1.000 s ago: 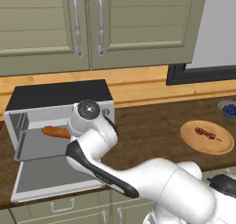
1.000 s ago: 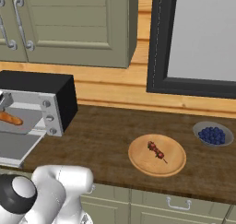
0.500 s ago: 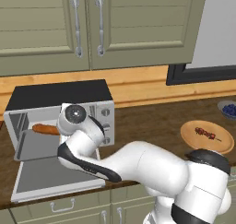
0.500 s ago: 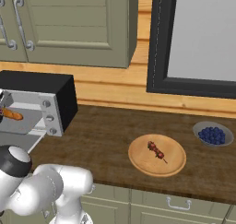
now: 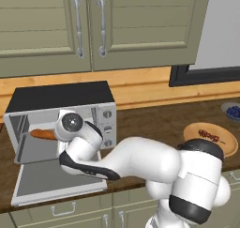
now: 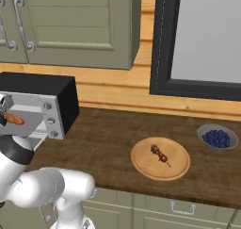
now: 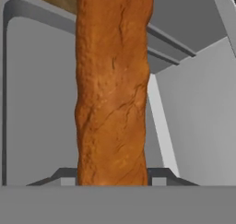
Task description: Pick up the kebab skewer and baguette bread, and place them inside the toaster oven. Close the toaster oven door and start by setting the timer.
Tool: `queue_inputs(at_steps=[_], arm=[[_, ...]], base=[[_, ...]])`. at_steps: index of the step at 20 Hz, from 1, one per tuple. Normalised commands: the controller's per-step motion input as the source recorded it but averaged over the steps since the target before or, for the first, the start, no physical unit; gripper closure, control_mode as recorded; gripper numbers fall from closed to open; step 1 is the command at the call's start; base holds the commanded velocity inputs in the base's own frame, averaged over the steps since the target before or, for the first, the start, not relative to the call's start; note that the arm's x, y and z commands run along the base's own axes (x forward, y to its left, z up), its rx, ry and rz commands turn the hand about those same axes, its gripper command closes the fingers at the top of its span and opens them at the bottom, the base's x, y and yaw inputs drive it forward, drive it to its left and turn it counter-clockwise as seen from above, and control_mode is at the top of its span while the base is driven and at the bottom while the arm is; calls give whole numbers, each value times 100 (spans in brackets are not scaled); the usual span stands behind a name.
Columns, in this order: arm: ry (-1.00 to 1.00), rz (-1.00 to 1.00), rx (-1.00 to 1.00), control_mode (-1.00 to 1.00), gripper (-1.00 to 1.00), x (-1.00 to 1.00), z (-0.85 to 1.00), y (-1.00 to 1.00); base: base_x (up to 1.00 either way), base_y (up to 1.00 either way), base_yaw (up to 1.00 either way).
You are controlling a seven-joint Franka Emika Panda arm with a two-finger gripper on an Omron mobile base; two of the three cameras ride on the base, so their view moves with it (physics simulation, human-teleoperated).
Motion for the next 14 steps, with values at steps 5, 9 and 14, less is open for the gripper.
queue_inputs(at_steps=[5, 9, 14], arm=[[0, 0, 0, -100, 100, 16, -6, 0], [0, 0, 0, -100, 100, 20, 0, 0], [0, 0, 0, -100, 100, 13, -10, 0]], base=[[0, 0, 0], [0, 0, 0], [0, 0, 0]])
